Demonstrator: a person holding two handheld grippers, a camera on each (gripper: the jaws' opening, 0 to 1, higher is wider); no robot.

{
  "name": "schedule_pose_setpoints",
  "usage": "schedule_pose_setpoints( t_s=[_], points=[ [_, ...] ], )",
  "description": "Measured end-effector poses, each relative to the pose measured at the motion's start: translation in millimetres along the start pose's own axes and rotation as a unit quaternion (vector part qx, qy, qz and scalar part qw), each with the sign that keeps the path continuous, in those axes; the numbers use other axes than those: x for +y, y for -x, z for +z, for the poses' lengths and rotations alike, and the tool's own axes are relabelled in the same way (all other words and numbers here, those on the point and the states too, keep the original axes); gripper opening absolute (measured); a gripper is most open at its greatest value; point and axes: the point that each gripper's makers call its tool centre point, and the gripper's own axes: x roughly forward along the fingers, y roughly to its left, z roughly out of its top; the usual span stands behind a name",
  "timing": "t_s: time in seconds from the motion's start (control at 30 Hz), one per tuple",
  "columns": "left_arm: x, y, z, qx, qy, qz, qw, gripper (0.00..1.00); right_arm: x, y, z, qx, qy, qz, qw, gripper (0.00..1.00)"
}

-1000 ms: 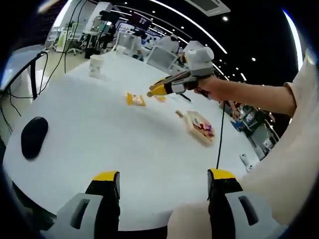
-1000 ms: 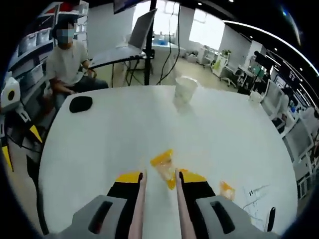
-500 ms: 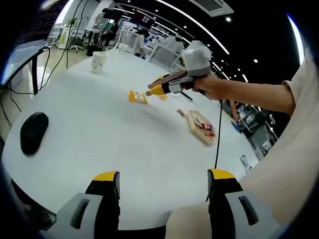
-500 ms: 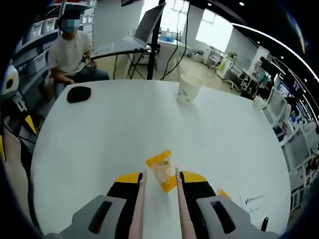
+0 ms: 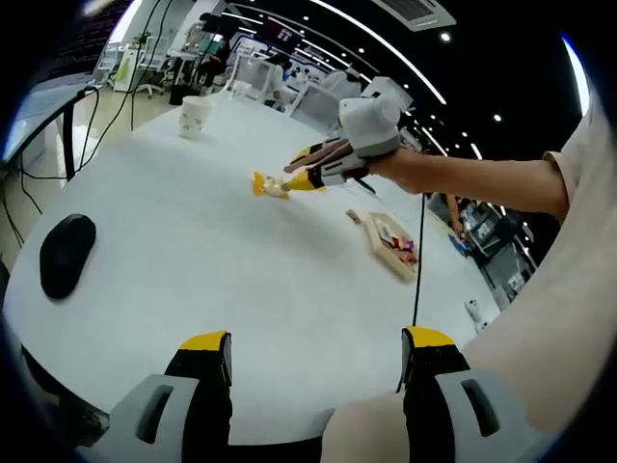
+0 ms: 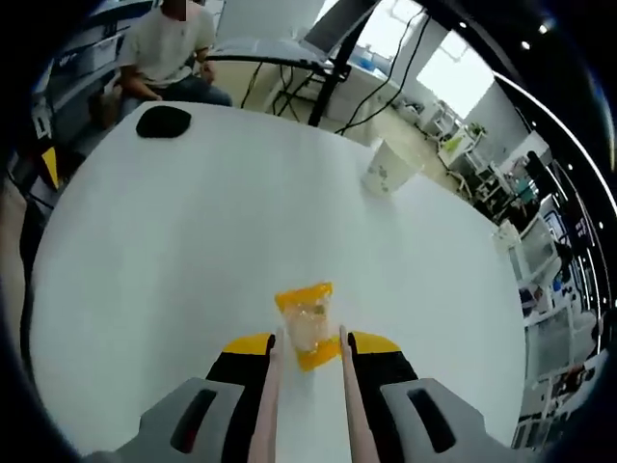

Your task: Place the target food into the container with the food tongs after gripping and lifting it, then release it inside without dropping or visibly crushing the food.

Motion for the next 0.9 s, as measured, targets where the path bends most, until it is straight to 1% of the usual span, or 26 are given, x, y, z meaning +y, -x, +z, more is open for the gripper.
schedule_pose_setpoints(
  t_s=[0.07, 0.13, 0.2, 0.27, 0.47, 0.5, 0.6, 0.9],
  points=[
    [-0.1, 0, -0.6, 0.001, 0.002, 0.0, 1.0, 0.71, 0, -2, -0.1, 0.001, 0.007, 0.002, 1.0, 0.29],
    [0.0, -1, -1.2, 0.001, 0.004, 0.001, 1.0, 0.71, -1, -5, -0.8, 0.006, 0.024, 0.002, 0.9997, 0.29],
    [0.4, -1, -1.3, 0.001, 0.006, 0.001, 1.0, 0.71, -3, -8, -3.0, 0.017, 0.061, -0.001, 0.998, 0.29],
    [0.5, -1, -0.9, 0.001, 0.007, 0.002, 1.0, 0.71, -3, -10, -3.4, 0.022, 0.072, -0.002, 0.9972, 0.29],
    [0.7, -2, -0.2, 0.002, 0.008, 0.002, 1.0, 0.71, -3, -17, -4.4, 0.021, 0.075, 0.008, 0.997, 0.29],
    [0.6, -3, 1.0, 0.001, 0.009, 0.002, 1.0, 0.71, -5, -21, -6.8, 0.024, 0.068, 0.011, 0.9973, 0.29],
    [0.6, -2, 1.4, 0.002, 0.01, 0.002, 0.9999, 0.71, -10, -24, -10.4, 0.026, 0.067, 0.011, 0.9974, 0.29],
    [-0.1, 1, 0.0, 0.003, 0.013, 0.005, 0.9999, 0.71, -10, -27, -15.0, 0.032, 0.058, 0.013, 0.9977, 0.3]
  ],
)
